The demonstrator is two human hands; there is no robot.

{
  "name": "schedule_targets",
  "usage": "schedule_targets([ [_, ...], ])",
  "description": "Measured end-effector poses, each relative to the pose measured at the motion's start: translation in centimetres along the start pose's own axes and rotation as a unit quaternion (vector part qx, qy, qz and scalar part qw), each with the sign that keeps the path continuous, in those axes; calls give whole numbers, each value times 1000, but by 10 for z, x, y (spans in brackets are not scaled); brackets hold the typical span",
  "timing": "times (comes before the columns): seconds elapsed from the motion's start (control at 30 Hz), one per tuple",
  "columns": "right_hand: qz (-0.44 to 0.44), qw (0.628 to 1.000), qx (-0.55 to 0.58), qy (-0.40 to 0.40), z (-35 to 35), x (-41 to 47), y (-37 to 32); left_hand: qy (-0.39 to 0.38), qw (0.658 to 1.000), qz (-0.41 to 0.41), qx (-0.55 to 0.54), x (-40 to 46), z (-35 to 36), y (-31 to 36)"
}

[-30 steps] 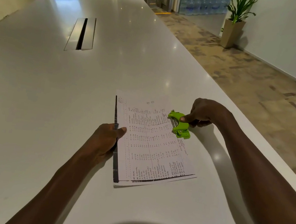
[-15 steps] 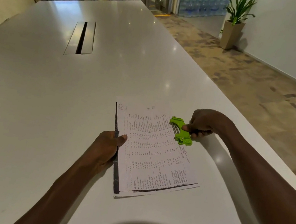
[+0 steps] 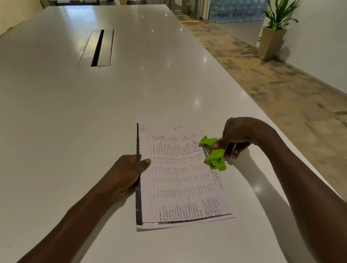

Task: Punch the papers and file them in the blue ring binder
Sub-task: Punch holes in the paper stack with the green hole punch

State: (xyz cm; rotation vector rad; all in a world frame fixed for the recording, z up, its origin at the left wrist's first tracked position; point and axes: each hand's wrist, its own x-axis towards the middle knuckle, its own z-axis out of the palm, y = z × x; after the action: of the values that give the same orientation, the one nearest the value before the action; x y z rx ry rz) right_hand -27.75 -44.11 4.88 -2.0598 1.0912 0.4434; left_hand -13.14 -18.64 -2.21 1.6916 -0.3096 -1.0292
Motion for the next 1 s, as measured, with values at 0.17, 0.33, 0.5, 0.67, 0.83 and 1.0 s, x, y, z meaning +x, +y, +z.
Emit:
schedule_targets([
  [0.17, 2, 1000, 3, 20, 5, -5, -7, -4, 1000, -7, -18, -1, 0, 2],
  [0.33, 9, 999, 16, 28, 7, -10, -9, -4, 1000, 0, -14, -1, 0, 2],
  [0.5, 12, 999, 21, 34, 9, -14, -11, 4, 1000, 13, -22, -3, -7, -1],
  [0.67, 15, 999, 25, 40, 9, -14, -10, 19, 999, 39, -32, -6, -21, -7],
  [0.83, 10, 998, 30, 51, 11, -18, -7, 30, 997, 57, -41, -11, -37, -11],
  [1.0, -4, 995, 33, 94, 18, -26, -1, 40, 996, 76, -31, -17, -53, -10],
])
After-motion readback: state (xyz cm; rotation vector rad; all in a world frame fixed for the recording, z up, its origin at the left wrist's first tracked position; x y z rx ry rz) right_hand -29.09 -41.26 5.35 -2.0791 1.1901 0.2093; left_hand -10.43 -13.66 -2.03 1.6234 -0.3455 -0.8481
